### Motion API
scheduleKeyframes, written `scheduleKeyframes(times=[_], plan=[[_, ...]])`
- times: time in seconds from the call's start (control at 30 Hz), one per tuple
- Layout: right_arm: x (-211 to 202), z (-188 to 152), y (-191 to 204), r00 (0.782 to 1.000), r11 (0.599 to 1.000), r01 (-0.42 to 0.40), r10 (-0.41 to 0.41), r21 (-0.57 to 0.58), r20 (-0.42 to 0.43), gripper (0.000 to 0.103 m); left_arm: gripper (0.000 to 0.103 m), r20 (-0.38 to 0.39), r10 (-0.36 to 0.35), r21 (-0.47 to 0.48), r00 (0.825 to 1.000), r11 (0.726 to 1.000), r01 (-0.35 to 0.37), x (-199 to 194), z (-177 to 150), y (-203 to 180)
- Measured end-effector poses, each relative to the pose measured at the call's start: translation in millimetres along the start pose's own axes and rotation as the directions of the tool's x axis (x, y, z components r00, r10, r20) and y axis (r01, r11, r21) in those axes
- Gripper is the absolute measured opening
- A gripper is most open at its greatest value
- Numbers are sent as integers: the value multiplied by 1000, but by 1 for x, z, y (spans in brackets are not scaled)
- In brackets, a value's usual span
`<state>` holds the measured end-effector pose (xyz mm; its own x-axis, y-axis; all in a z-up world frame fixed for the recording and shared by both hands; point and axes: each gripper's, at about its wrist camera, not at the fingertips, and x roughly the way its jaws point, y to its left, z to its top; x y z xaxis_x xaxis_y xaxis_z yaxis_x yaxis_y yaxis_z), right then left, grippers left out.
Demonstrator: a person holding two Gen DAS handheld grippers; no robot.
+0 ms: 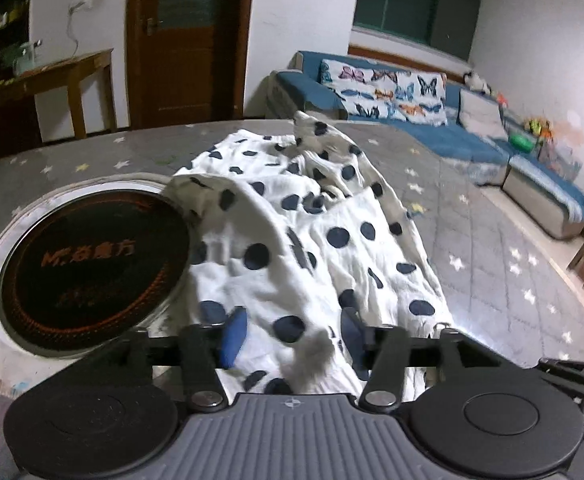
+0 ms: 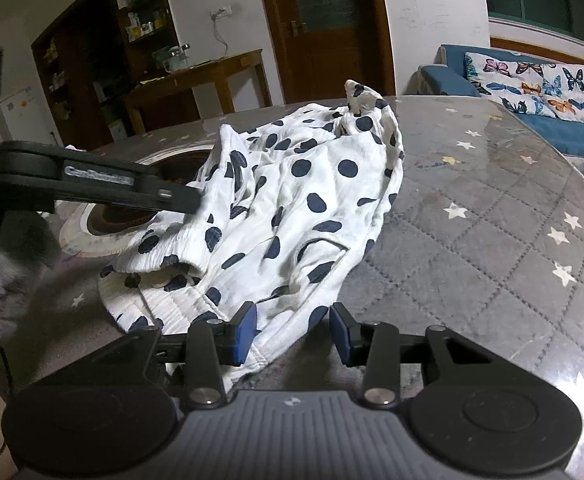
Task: Fold clothes
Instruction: 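Close the left gripper on the waistband while the right gripper grasps it too, then lift the trousers with both grippers and lay them flat, legs spread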
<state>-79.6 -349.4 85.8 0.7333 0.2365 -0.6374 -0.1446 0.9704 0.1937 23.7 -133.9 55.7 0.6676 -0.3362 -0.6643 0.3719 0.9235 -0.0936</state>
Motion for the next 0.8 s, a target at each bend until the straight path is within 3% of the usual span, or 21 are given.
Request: scheduleKeyframes(times=[0.13, 0.2, 0.3, 0.37, 0.43, 0.67, 0.8], plan=[[2, 0, 0, 1000, 1000, -6, 6, 1, -4, 41, 55, -46, 22, 36, 999, 999, -20, 19, -4, -7], [3, 0, 0, 1000, 1000, -14, 14, -3, -3, 39, 34, -58, 20, 34, 998, 999, -18, 24, -5, -2], [4, -1, -1, 999, 999, -43, 43, -3, -1, 20, 22, -58, 1, 5, 998, 1000, -1, 23, -6, 10], [3, 0, -3, 999, 999, -49, 49, 0, -1, 9, 19, -48, -9, -28, 999, 1000, 8, 15, -4, 21], [0, 2, -6, 998, 998, -61, 61, 6, 2, 7, 18, -37, -22, -64, 999, 998, 19, 6, -3, 35], [-26, 11, -12, 992, 992, -120, 120, -27, 21, 5, 15, -21, -84, -201, 996, 976, 78, -35, -10, 82], [-48, 8, -8, 985, 982, -175, 174, -76, -21, 5, 15, -32, -139, -247, 990, 961, 127, -62, -26, 96]])
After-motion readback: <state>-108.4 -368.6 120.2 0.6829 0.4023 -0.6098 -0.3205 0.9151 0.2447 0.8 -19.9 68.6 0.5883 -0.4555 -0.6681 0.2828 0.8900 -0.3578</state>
